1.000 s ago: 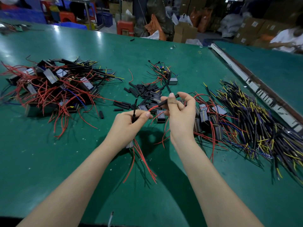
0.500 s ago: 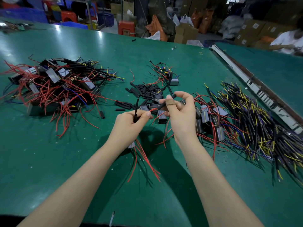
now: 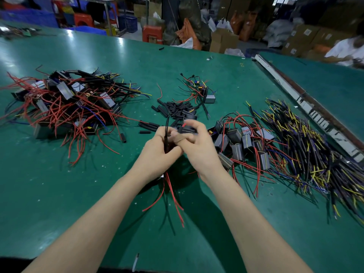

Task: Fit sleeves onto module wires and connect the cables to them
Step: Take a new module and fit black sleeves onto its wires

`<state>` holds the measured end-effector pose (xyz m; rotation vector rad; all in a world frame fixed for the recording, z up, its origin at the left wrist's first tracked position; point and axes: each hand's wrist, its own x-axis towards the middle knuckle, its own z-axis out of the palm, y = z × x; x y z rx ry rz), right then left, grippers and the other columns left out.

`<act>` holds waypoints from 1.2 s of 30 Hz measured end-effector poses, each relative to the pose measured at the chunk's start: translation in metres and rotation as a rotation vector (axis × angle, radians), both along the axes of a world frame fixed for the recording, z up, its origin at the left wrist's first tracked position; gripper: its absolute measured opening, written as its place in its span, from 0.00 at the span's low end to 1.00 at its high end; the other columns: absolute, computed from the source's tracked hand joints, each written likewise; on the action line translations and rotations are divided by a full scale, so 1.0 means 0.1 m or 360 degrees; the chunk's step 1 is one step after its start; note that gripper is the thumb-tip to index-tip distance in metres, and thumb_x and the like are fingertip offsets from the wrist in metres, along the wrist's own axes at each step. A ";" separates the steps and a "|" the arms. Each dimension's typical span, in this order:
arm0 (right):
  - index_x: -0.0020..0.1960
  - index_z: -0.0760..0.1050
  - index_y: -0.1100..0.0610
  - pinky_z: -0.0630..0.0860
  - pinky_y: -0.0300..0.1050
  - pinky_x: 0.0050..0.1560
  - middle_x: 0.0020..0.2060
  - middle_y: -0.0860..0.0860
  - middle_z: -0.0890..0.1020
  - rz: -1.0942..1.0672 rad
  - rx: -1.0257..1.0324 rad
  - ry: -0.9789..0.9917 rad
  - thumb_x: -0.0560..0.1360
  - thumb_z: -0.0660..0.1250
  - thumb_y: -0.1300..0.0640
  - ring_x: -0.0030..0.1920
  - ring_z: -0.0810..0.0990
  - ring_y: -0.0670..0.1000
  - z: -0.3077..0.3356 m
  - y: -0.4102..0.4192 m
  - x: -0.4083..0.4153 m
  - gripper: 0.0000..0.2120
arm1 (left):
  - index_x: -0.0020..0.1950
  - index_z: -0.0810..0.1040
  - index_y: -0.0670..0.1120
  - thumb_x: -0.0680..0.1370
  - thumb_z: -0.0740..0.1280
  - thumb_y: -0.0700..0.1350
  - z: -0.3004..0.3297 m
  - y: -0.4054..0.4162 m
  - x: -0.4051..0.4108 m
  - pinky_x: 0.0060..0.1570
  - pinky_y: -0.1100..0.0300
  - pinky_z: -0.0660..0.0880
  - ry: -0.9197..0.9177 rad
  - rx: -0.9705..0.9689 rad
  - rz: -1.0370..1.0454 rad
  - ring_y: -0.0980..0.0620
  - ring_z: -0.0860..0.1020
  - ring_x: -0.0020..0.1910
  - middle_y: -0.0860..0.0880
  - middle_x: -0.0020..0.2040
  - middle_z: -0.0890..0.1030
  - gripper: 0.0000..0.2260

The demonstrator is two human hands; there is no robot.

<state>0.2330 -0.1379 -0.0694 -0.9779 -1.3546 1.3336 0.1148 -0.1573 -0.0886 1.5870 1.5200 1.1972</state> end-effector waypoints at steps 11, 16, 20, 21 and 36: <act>0.39 0.78 0.51 0.70 0.29 0.30 0.32 0.42 0.81 0.0107 -0.0082 -0.0360 0.79 0.62 0.53 0.33 0.77 0.40 0.19 0.03 0.18 0.12 | 0.51 0.71 0.59 0.73 0.63 0.53 -0.02 -0.01 0.02 0.50 0.48 0.76 -0.0019 0.0238 -0.0059 0.49 0.78 0.43 0.55 0.48 0.79 0.08; 0.38 0.80 0.50 0.76 0.54 0.57 0.43 0.56 0.83 -0.0235 0.0236 -0.0464 0.78 0.61 0.60 0.44 0.77 0.48 0.17 0.06 0.18 0.14 | 0.44 0.73 0.58 0.76 0.63 0.51 -0.05 -0.01 0.04 0.35 0.56 0.72 -0.0031 0.0123 -0.0134 0.56 0.74 0.29 0.58 0.31 0.79 0.02; 0.43 0.82 0.49 0.77 0.47 0.53 0.50 0.55 0.83 -0.0410 0.0293 -0.0344 0.77 0.61 0.64 0.43 0.79 0.47 0.18 0.02 0.27 0.14 | 0.42 0.75 0.49 0.73 0.63 0.52 -0.02 -0.04 0.08 0.38 0.56 0.68 -0.0175 -0.0088 -0.0385 0.54 0.73 0.32 0.53 0.30 0.79 0.07; 0.43 0.82 0.50 0.77 0.43 0.47 0.50 0.56 0.83 -0.0401 0.0295 -0.0337 0.77 0.60 0.64 0.39 0.79 0.46 0.16 0.00 0.32 0.15 | 0.40 0.75 0.50 0.72 0.62 0.51 -0.01 -0.04 0.09 0.40 0.55 0.69 -0.0189 -0.0118 -0.0436 0.53 0.73 0.33 0.53 0.31 0.79 0.07; 0.41 0.78 0.49 0.70 0.38 0.32 0.31 0.44 0.81 -0.0793 0.0182 -0.0659 0.79 0.62 0.45 0.25 0.73 0.42 0.38 0.07 1.31 0.13 | 0.49 0.77 0.52 0.82 0.59 0.43 0.32 0.04 0.85 0.38 0.75 0.69 -0.0458 0.0171 -0.0334 0.66 0.76 0.35 0.53 0.39 0.81 0.09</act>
